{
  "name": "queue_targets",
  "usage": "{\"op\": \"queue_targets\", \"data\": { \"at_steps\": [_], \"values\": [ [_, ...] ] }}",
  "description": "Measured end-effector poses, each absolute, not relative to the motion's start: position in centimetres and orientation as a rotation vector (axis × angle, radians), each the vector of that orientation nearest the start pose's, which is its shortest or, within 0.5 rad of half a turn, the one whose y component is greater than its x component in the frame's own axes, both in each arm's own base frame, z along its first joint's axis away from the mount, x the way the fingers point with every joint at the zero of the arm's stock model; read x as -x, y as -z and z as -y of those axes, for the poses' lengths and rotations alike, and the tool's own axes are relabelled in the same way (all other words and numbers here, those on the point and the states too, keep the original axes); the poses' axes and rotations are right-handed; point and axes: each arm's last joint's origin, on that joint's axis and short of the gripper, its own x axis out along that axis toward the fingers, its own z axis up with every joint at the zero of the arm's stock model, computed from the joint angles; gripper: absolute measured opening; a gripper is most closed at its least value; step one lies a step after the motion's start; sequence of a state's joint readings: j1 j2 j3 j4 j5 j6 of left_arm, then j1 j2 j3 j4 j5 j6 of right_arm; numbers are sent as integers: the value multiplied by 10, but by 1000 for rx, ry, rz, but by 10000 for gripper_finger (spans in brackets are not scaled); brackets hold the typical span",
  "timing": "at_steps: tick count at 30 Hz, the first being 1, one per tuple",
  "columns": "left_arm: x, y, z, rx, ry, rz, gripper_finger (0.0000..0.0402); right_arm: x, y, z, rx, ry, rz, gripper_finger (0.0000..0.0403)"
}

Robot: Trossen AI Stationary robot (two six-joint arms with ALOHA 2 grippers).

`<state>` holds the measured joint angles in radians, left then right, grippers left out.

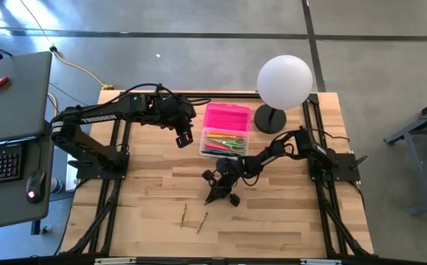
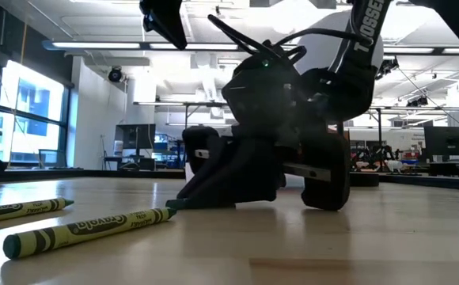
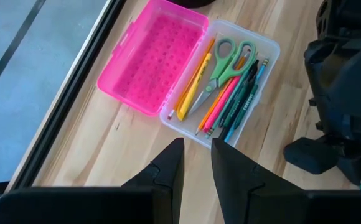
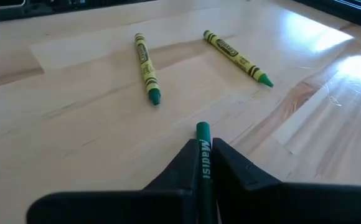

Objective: Pick & place school supplies into a supply box
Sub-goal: Put the dark green crayon into the transparent supply box

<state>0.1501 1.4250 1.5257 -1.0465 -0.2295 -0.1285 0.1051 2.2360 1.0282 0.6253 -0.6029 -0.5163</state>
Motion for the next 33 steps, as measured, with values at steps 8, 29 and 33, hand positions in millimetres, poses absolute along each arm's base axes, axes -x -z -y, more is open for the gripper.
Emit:
{"op": "queue_targets", "data": {
  "at_steps": [8,29,33],
  "values": [
    [-271,-371,-48,88,-411,-928,113,-400,-89,-59,218,-775,-350,20],
    [-259,-365,22,122,-466,-984,113,-338,-165,51,315,5,-633,5],
    [-253,-357,56,116,-515,-938,113,-321,-149,63,221,144,-515,18]
  ]
}}
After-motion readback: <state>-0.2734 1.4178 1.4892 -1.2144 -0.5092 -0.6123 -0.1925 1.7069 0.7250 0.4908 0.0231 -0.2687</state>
